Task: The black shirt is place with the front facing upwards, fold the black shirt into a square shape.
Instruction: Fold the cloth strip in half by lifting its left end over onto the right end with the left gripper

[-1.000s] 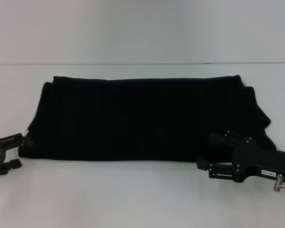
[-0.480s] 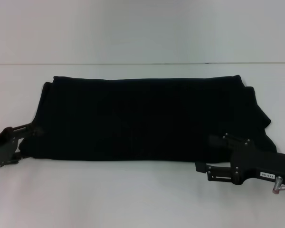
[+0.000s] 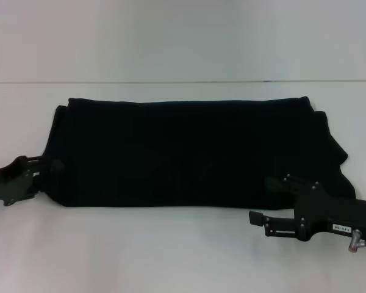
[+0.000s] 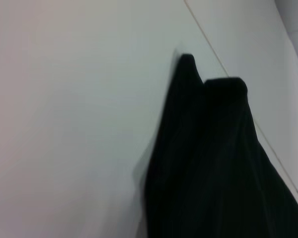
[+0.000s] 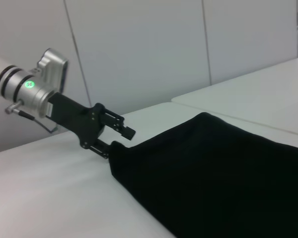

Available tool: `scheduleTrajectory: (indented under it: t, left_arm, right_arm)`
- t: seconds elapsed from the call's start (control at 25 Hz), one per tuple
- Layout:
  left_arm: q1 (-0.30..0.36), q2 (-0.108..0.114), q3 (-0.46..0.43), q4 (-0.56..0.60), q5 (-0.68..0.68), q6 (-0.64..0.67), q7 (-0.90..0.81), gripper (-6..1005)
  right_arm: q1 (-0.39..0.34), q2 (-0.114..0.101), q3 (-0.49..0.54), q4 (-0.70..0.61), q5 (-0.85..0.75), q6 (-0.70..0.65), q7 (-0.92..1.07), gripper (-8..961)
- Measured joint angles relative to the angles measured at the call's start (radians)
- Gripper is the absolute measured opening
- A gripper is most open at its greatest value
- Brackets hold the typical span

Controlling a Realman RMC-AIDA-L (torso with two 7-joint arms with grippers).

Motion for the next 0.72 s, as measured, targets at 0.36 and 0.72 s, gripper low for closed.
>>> scheduleTrajectory:
  t: [0.36, 0.72]
  left_arm:
    - [-0.021, -0.005, 0.051, 0.002, 0.008, -0.003, 0.000, 426]
    - [-0.020, -0.002, 0.054, 0.003, 0.013, -0.013, 0.001, 245]
  right_arm:
    - [0.006, 0.000, -0.023, -0.004, -0.001, -0.001, 0.000, 947]
    - [0.010, 0.000, -0.023, -0.006, -0.002, -0.001, 0.005, 947]
